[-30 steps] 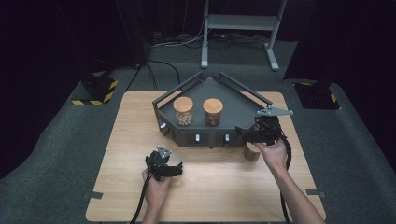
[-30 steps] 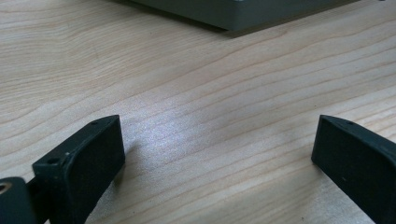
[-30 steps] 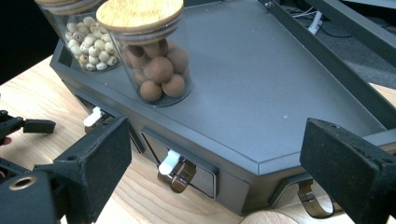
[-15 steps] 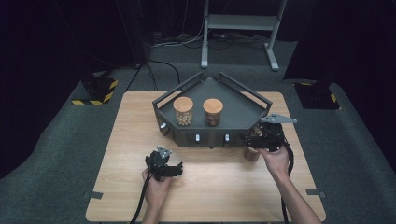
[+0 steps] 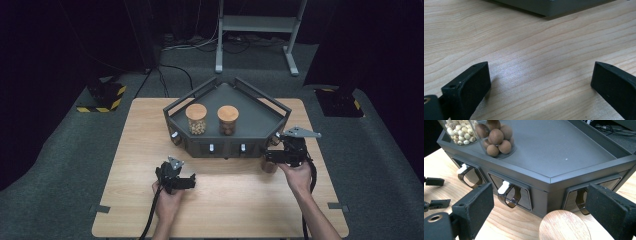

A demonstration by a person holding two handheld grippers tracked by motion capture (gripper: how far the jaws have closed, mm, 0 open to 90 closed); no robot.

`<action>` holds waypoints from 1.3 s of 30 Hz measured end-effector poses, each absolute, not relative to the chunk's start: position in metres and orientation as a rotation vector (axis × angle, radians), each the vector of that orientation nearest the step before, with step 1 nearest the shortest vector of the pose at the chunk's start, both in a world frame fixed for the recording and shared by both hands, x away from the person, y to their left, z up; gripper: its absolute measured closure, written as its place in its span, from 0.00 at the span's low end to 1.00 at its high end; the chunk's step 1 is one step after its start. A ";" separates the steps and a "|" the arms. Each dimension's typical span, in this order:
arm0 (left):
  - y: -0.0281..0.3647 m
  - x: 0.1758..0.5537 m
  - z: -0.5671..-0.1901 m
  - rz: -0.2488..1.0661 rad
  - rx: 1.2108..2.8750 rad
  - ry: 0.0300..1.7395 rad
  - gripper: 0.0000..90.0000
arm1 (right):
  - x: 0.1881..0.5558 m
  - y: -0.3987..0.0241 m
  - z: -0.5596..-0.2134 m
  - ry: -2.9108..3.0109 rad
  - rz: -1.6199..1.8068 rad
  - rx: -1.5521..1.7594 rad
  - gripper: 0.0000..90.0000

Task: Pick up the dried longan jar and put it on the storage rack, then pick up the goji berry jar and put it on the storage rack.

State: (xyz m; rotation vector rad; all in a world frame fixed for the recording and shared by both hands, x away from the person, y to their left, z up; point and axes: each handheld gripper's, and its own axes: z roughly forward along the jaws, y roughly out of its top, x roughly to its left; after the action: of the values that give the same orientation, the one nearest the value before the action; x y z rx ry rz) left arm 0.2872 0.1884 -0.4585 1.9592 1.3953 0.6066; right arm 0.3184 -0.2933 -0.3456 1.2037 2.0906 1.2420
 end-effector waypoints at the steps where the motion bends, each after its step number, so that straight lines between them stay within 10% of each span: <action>1: 0.188 0.287 -0.458 0.607 1.959 1.395 0.03 | 0.318 -0.293 -0.346 2.089 1.240 1.201 0.09; 39: 0.188 0.287 -0.458 0.607 1.959 1.395 0.03 | 0.306 -0.299 -0.370 2.080 1.157 1.239 0.06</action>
State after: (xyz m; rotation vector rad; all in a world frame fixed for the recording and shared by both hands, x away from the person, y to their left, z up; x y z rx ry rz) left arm 0.2872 0.1884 -0.4585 1.9591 1.3954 0.6068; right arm 0.3057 -0.2991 -0.3704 1.2393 2.0803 1.1570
